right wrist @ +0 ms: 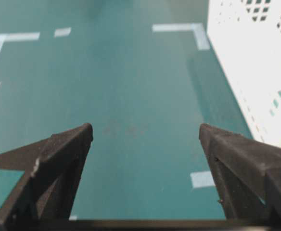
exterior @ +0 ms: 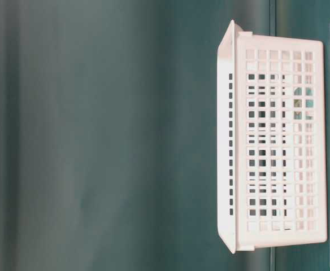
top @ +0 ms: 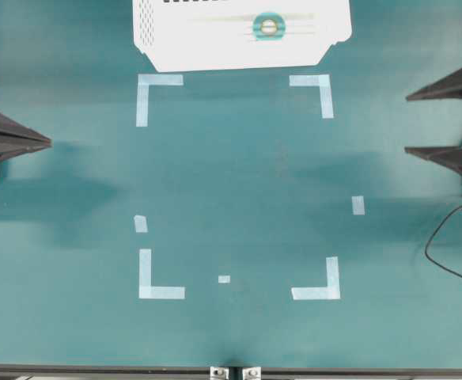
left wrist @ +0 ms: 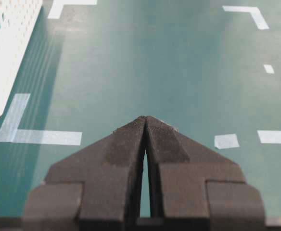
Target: Put the tape in the middle into the white basket.
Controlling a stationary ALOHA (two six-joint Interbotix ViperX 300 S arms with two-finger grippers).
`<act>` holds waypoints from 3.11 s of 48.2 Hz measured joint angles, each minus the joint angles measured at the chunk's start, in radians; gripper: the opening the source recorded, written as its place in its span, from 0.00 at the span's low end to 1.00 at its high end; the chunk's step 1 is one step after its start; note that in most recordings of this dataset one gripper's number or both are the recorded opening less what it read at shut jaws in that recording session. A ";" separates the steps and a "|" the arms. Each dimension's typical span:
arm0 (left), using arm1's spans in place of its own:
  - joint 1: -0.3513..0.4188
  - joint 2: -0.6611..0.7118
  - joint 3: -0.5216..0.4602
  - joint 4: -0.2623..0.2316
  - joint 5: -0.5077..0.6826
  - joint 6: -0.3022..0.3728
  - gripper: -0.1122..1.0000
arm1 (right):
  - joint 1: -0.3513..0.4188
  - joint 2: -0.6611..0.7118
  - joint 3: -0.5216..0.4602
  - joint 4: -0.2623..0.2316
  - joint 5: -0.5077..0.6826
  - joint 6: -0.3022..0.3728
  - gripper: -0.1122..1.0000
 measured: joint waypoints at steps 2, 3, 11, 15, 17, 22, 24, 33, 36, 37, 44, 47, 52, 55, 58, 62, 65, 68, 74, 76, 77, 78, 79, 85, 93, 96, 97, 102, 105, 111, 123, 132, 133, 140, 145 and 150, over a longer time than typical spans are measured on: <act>0.000 0.000 0.000 0.000 0.000 0.000 0.00 | 0.003 -0.002 0.003 0.000 0.000 0.002 0.97; 0.000 0.000 0.000 0.000 0.000 0.000 0.00 | 0.006 -0.003 0.005 0.002 -0.002 0.002 0.97; 0.000 0.000 0.000 0.000 0.000 0.000 0.00 | 0.006 -0.015 0.029 0.000 0.000 0.002 0.97; 0.000 0.000 0.000 0.000 0.000 0.000 0.00 | 0.006 -0.018 0.049 0.002 0.000 0.002 0.97; 0.000 0.000 0.000 0.000 0.000 0.000 0.00 | 0.006 -0.020 0.061 0.000 0.000 0.002 0.97; 0.000 0.000 0.000 0.000 0.000 0.000 0.00 | 0.006 -0.025 0.087 0.000 -0.002 0.003 0.97; 0.000 0.000 0.000 0.000 0.000 0.000 0.00 | 0.006 -0.029 0.094 0.000 -0.002 0.003 0.97; 0.000 0.000 0.000 0.000 0.000 0.000 0.00 | 0.006 -0.038 0.114 0.000 0.000 0.003 0.97; 0.000 0.000 0.000 0.000 0.000 0.000 0.00 | 0.006 -0.038 0.121 0.002 0.000 0.003 0.97; 0.000 0.002 0.000 0.000 0.000 0.000 0.00 | 0.006 -0.037 0.124 0.000 0.000 0.003 0.97; 0.000 0.000 0.000 0.000 0.000 0.000 0.00 | 0.006 -0.038 0.143 0.000 0.000 0.003 0.97; 0.000 0.000 0.000 0.000 0.000 0.000 0.00 | 0.006 -0.038 0.146 0.002 0.000 0.002 0.97; 0.000 0.000 -0.002 0.000 0.000 0.000 0.00 | 0.006 -0.038 0.153 0.002 -0.002 -0.002 0.96; 0.000 0.000 -0.002 0.000 0.000 0.000 0.00 | 0.006 -0.038 0.160 0.000 -0.006 -0.003 0.96; 0.000 0.000 0.000 -0.002 0.000 0.000 0.00 | 0.006 -0.040 0.163 0.002 -0.012 -0.003 0.96; 0.000 0.000 0.000 0.000 0.000 0.000 0.00 | 0.006 -0.038 0.173 0.002 -0.028 -0.003 0.96; 0.000 0.000 0.000 0.000 0.002 0.000 0.00 | 0.006 -0.038 0.181 0.000 -0.041 -0.006 0.96; 0.000 0.000 0.000 0.000 0.000 0.000 0.00 | 0.006 -0.038 0.189 -0.002 -0.058 -0.008 0.96; 0.000 0.000 0.000 0.000 0.000 0.000 0.00 | 0.006 -0.040 0.206 -0.038 -0.098 -0.008 0.96; 0.000 0.000 0.000 0.000 0.000 0.000 0.00 | 0.006 -0.040 0.209 -0.054 -0.109 -0.006 0.96; 0.000 0.000 0.000 0.000 0.000 0.000 0.00 | 0.006 -0.040 0.212 -0.060 -0.114 -0.003 0.96; 0.000 0.000 0.000 0.000 0.000 0.000 0.00 | 0.006 -0.040 0.213 -0.064 -0.118 -0.002 0.96; 0.000 0.000 0.000 0.000 0.000 0.000 0.00 | 0.006 -0.040 0.215 -0.069 -0.121 -0.002 0.96; 0.000 0.000 0.000 0.000 0.000 0.000 0.00 | 0.006 -0.040 0.218 -0.077 -0.129 -0.002 0.96; 0.000 0.000 0.000 0.000 0.000 0.000 0.00 | 0.006 -0.040 0.219 -0.077 -0.130 -0.003 0.96; 0.000 0.000 0.000 0.000 0.000 0.000 0.00 | 0.006 -0.040 0.218 -0.077 -0.130 -0.002 0.96; 0.000 0.000 0.000 0.000 0.000 0.000 0.00 | 0.008 -0.040 0.219 -0.077 -0.130 -0.002 0.96; 0.000 0.000 0.000 0.000 0.000 0.000 0.00 | 0.006 -0.043 0.219 -0.078 -0.130 -0.002 0.96; 0.000 0.002 0.000 0.000 0.000 0.000 0.00 | 0.006 -0.049 0.219 -0.078 -0.130 -0.002 0.96; 0.000 0.000 0.000 0.000 0.000 0.000 0.00 | 0.006 -0.069 0.225 -0.078 -0.130 0.000 0.96; 0.000 0.000 0.000 0.000 0.000 0.000 0.00 | 0.006 -0.101 0.233 -0.089 -0.129 0.000 0.96; 0.000 0.000 0.000 0.000 0.000 0.000 0.00 | 0.006 -0.101 0.233 -0.092 -0.130 -0.002 0.96; 0.000 0.000 0.000 0.000 0.000 0.000 0.00 | 0.006 -0.101 0.233 -0.092 -0.130 0.000 0.96; 0.000 0.000 0.000 0.000 0.000 0.000 0.00 | 0.006 -0.101 0.233 -0.091 -0.130 0.000 0.96; 0.000 0.000 0.000 0.000 0.000 0.000 0.00 | 0.006 -0.101 0.233 -0.092 -0.130 0.000 0.96; 0.000 0.000 0.000 0.000 0.000 0.000 0.00 | 0.006 -0.101 0.233 -0.092 -0.129 -0.002 0.96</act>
